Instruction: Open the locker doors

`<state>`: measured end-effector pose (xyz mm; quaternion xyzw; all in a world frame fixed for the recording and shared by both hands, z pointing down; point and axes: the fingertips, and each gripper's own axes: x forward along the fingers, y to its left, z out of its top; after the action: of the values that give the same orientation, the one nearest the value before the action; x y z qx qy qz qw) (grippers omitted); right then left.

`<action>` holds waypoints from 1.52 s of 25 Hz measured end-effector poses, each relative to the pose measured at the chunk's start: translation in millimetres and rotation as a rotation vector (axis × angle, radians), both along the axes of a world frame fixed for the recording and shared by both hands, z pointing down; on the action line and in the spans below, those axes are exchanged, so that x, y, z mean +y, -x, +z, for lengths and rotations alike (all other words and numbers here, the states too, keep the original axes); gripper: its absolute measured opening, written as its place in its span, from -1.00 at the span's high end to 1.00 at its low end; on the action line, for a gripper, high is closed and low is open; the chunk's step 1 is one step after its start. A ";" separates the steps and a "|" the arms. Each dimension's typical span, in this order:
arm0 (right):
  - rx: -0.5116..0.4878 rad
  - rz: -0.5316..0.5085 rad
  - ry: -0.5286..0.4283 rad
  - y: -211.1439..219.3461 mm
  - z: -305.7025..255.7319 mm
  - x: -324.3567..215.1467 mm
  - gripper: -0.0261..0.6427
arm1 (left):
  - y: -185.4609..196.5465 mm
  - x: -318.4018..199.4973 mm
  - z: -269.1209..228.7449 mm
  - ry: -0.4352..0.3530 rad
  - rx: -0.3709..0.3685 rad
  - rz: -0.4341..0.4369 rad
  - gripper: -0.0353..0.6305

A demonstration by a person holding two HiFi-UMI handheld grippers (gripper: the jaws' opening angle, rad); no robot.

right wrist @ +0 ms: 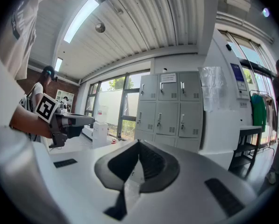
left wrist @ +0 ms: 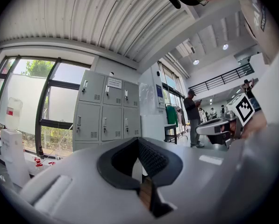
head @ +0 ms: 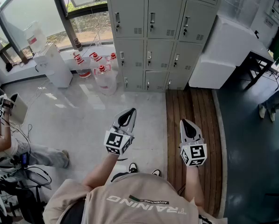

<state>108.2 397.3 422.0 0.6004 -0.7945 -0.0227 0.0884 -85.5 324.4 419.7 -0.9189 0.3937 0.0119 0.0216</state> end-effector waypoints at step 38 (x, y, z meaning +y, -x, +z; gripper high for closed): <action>-0.092 -0.085 -0.047 -120.7 14.4 -264.2 0.89 | -128.9 -248.4 26.6 0.079 0.032 -0.017 0.87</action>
<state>228.9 133.1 436.4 0.5686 -0.8216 -0.0177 0.0365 43.5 75.9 446.3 -0.9154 0.4019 0.0109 -0.0207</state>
